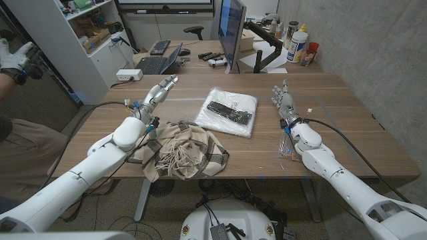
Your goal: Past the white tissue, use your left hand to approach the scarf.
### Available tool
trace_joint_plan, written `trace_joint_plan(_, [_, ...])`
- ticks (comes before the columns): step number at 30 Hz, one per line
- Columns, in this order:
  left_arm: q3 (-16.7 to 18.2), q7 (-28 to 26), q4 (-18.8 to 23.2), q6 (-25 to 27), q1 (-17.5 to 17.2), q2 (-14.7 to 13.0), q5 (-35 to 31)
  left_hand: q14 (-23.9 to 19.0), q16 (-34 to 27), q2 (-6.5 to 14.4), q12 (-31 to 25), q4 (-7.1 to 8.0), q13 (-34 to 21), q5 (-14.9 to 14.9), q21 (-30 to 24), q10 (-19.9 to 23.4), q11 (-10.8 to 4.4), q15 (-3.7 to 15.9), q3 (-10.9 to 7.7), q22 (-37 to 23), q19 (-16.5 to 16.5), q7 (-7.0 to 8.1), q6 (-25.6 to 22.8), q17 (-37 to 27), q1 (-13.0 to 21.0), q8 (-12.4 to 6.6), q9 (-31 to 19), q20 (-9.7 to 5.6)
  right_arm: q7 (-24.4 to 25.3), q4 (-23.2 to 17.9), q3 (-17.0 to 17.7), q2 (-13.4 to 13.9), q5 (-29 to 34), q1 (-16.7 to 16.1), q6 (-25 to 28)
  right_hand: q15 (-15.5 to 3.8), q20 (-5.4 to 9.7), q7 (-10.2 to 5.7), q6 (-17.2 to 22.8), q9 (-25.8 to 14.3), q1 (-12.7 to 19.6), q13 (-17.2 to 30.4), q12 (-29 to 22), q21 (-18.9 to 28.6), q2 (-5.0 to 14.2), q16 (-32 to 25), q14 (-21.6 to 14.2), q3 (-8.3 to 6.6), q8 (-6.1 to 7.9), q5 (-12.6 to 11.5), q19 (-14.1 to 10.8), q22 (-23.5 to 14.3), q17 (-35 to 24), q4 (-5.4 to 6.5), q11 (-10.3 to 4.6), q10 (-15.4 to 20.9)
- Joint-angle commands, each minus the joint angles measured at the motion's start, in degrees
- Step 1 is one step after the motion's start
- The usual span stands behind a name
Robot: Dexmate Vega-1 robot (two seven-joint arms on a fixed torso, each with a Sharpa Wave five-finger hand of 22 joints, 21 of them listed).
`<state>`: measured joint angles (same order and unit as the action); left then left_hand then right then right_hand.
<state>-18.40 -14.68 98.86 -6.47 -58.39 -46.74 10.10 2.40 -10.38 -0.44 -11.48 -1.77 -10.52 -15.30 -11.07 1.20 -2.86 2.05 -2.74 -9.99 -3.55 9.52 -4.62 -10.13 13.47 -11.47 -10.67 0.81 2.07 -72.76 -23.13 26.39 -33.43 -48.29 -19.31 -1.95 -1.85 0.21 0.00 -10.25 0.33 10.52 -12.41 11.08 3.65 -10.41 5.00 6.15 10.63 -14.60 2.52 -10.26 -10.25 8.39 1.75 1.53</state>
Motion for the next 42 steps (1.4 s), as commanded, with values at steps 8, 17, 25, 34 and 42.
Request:
trace_joint_plan(8, [-0.84, -2.1, 3.01, 3.73, -1.21, -4.11, -9.53, 4.21, 0.65, -0.54, 0.02, -1.02, -0.27, 0.28, 0.54, -0.44, 0.14, 0.95, -0.25, -0.2, 2.0, -0.03, -0.16, -0.2, 1.19, -0.15, -0.18, -1.1, -0.99, -0.84, -0.8, 1.29, 1.3, 0.77, 0.89, 0.46, 0.12, 0.13, -3.82, -0.3, -0.62, 0.18, 0.91, -0.15, 1.99, 0.23, 2.38, 1.13, -0.8, -0.3, 1.77, -0.11, -0.23, 0.72, -0.11, -2.58])
trace_joint_plan(17, [-1.09, -2.15, 3.97, 4.89, -1.5, -5.25, -12.11, 5.76, 0.64, -0.92, 0.43, -1.26, -0.26, 0.35, 0.76, -1.73, 0.08, 1.27, -0.02, -0.18, 3.39, -0.12, 0.42, -0.21, 1.18, 0.15, -0.17, -0.93, 0.11, -1.04, -0.81, 1.07, 2.21, 0.53, 0.01, 0.51, 0.63, 0.02, -5.57, -0.3, -0.87, 0.15, 1.37, -0.17, 2.12, 0.22, 3.34, 1.62, -0.82, -0.36, 2.27, -0.09, -0.28, 1.1, -0.37, -4.55])
trace_joint_plan(25, [-1.98, -3.01, 5.09, 6.43, -1.35, -5.8, -16.13, 5.58, 0.34, -1.12, 0.36, -1.33, -0.26, 0.38, 0.67, -1.74, 0.05, 1.3, 0.12, -0.18, 3.56, -0.16, 0.49, -0.23, 1.09, 0.18, -0.17, -0.8, 2.04, -1.8, -0.55, 0.96, 3.17, -0.05, -0.48, 0.44, 0.58, -0.1, -6.74, -0.31, -0.71, 0.13, 1.43, -0.17, 2.32, 0.22, 3.81, 1.7, -0.8, -0.43, 2.5, -0.07, -0.27, 1.1, -0.76, -5.27])
trace_joint_plan(34, [-2.84, -2.67, 6.25, 7.63, -1.26, -6.68, -19.38, 5.61, 0.18, -1.48, 0.27, -1.34, -0.27, 0.41, 0.62, -1.72, 0.14, 1.31, 0.42, -0.17, 3.82, -0.37, 0.47, -0.23, 0.79, 0.19, -0.17, -0.57, 2.74, -2.2, -0.53, 0.92, 3.47, -0.24, -0.31, 0.47, 0.46, -0.23, -5.99, -0.3, -0.59, 0.12, 1.23, -0.19, 2.43, 0.16, 3.89, 1.72, -0.35, -0.46, 2.65, -0.06, -0.25, 1.05, -0.66, -5.05])
trace_joint_plan(42, [-3.47, -2.69, 5.48, 5.82, -0.78, -5.93, -20.0, 5.78, 0.04, -1.95, 0.26, -1.32, -0.27, 0.4, 0.48, -1.96, -0.01, 1.23, 0.83, -0.17, 3.98, -0.54, 2.28, -0.25, 0.33, 0.84, -0.17, -0.48, 3.12, -3.1, -0.29, 1.41, 3.55, -0.49, 0.17, 0.45, 0.44, -0.16, -5.6, -0.28, -0.48, 0.11, 1.11, -0.17, 2.51, 0.09, 3.87, 1.73, -0.12, -0.49, 2.74, -0.06, -0.23, 1.0, -0.44, -4.94])
